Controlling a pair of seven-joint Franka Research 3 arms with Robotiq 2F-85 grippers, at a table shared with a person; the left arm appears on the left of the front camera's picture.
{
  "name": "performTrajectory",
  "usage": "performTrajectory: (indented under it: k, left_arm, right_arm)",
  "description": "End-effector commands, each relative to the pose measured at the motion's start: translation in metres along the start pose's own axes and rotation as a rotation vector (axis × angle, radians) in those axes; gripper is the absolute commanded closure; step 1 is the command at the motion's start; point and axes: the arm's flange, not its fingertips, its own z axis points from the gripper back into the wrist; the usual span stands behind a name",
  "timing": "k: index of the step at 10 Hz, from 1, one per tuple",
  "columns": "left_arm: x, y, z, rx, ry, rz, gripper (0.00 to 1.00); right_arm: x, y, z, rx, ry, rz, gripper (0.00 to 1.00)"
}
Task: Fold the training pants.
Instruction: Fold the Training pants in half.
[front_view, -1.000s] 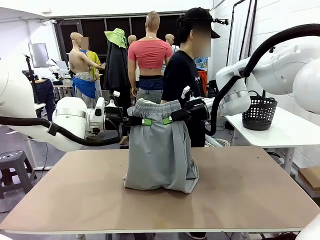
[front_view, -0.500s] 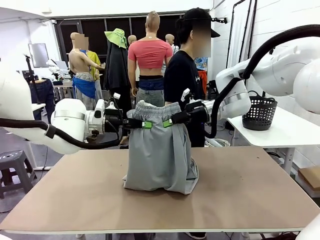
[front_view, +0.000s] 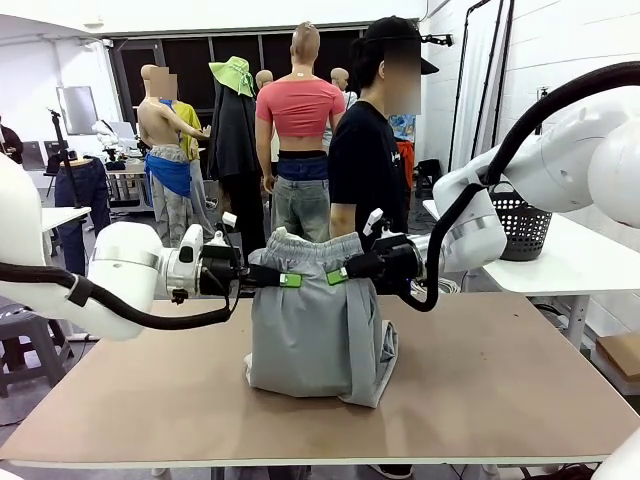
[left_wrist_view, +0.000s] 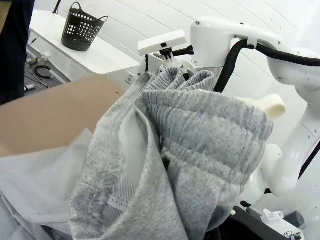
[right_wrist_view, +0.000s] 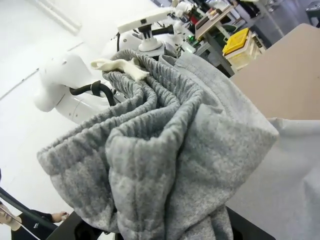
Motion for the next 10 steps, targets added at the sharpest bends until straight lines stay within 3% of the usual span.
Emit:
performTrajectory:
  k: [1,5,10]
  left_arm:
    - [-0.011,0.006,0.015,-0.048,-0.046,0.052,1.00]
    - [-0.041,0.013,0.018,-0.125,0.022,0.182,1.00]
    - [-0.024,0.069,0.000,0.112,0.032,0.276,1.00]
  right_arm:
    - [-0.028,0.006,0.011,-0.061,-0.065,0.033,1.00]
    - [-0.065,0.000,0.008,-0.056,-0.097,-0.038,1.00]
    - [-0.057,-0.043,0.028,-0.202,-0.222,-0.128,1.00]
